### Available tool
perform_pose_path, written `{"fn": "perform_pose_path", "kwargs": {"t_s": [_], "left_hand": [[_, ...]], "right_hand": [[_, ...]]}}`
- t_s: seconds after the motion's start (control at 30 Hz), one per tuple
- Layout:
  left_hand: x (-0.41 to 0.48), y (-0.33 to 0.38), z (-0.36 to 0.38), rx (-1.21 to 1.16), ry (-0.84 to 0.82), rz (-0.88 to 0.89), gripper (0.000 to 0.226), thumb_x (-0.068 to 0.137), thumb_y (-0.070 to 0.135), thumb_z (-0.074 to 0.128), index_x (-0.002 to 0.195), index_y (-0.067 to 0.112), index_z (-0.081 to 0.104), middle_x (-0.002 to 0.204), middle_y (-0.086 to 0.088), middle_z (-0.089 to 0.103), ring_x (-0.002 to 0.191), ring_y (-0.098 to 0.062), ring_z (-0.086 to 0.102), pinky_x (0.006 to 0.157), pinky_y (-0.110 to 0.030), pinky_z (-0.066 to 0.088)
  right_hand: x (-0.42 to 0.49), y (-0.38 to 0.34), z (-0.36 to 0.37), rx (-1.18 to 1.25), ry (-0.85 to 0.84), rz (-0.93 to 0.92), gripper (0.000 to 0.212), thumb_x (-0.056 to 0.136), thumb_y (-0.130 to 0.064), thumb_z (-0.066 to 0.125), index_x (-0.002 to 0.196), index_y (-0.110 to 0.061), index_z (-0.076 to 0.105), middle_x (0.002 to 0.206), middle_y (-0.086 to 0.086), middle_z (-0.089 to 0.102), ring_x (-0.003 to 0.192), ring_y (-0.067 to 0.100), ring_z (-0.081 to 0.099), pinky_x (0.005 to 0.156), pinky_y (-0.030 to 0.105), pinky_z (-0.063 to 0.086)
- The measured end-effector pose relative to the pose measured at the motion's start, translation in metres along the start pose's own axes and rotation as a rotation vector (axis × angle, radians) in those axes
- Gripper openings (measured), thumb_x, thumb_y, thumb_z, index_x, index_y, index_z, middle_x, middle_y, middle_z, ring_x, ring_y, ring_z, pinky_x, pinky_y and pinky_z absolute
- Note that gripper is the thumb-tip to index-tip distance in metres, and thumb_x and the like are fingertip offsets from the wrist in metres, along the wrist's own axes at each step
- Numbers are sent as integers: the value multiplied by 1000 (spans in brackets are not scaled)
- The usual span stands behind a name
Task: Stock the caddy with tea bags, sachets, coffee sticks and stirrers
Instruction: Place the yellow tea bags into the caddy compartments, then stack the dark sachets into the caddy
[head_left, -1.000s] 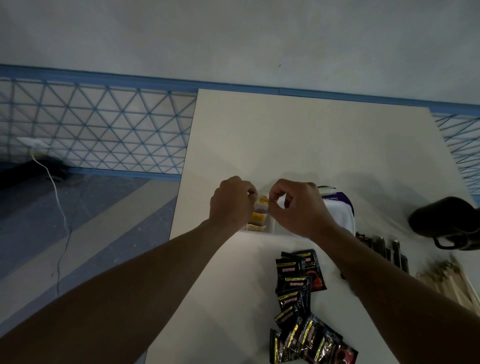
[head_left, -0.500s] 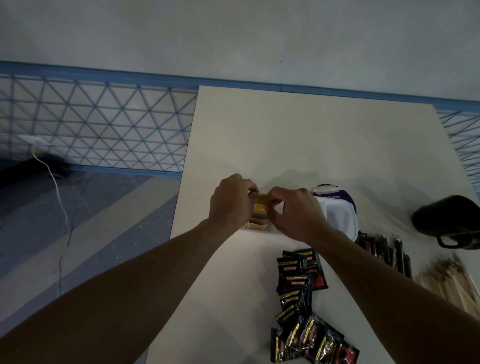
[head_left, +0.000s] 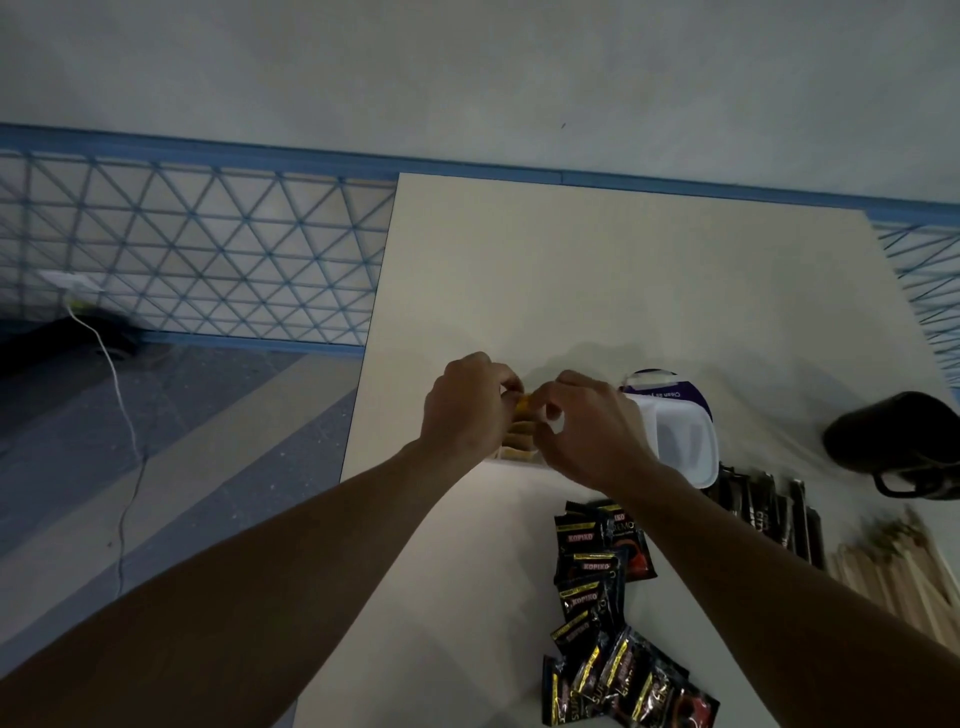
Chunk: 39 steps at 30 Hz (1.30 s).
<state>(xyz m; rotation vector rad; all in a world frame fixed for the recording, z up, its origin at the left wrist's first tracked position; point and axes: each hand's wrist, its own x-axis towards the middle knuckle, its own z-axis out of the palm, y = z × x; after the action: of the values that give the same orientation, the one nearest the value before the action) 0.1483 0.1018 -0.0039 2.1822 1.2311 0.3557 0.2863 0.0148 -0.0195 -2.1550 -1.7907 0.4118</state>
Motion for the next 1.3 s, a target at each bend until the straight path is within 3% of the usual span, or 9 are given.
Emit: {"fn": "perform_pose_path", "kwargs": {"t_s": [0.43,0.77,0.87,0.93,1.03,1.17,1.23,1.3], "left_hand": [[-4,-11,-14,-38,99,21,17,90,23,67,104,17,74,95,-3,70,71,-11,59,66,-25,51],[-29,-1,-28,-126,155,47,13,92,19,64,98,15,74,85,5,68,65,-3,57,62,-10,42],[-46,6,-26,-172,113,54,13,92,21,63,95,16,74,84,5,72,70,-6,63,65,-13,49],[-57,11,-22,-188,76,44,14,91,23,63,96,16,75,84,6,72,72,-6,64,66,-11,46],[-80,18,-13,-186,-23,26,15,90,27,64,93,17,75,81,5,73,72,-9,63,66,-18,45],[-110,24,1,-202,-199,30,15,90,25,64,94,16,76,89,4,74,82,-10,65,74,-20,48],[-125,25,8,-200,-286,23,15,91,25,63,95,18,76,91,3,74,84,-10,65,76,-22,49],[-139,24,14,-192,-354,5,14,90,26,63,92,20,76,89,3,74,84,-12,66,76,-26,52]], "right_hand": [[-2,1,-18,56,85,48,21,73,-14,67,91,-25,66,81,-14,64,69,9,59,58,28,52],[-26,1,-34,86,170,152,14,79,-17,68,91,-26,68,80,-13,66,71,7,58,55,21,40],[-47,0,-39,108,191,188,14,80,-17,68,91,-25,70,81,-14,68,71,2,58,58,21,43],[-60,-1,-41,140,181,217,13,81,-16,69,91,-24,72,81,-14,68,69,-3,57,61,17,44],[-90,-5,-41,200,120,252,11,85,-16,68,93,-22,73,81,-17,68,69,-7,60,64,17,49],[-131,-6,-34,225,35,251,10,90,-14,66,94,-17,74,86,-10,73,62,-13,60,56,4,40],[-152,-4,-30,239,-13,270,9,90,-14,67,95,-15,75,88,-7,74,66,-11,61,61,5,42],[-173,-2,-26,246,-66,311,10,90,-16,68,98,-17,74,91,-9,73,76,-7,63,71,16,50]]}}
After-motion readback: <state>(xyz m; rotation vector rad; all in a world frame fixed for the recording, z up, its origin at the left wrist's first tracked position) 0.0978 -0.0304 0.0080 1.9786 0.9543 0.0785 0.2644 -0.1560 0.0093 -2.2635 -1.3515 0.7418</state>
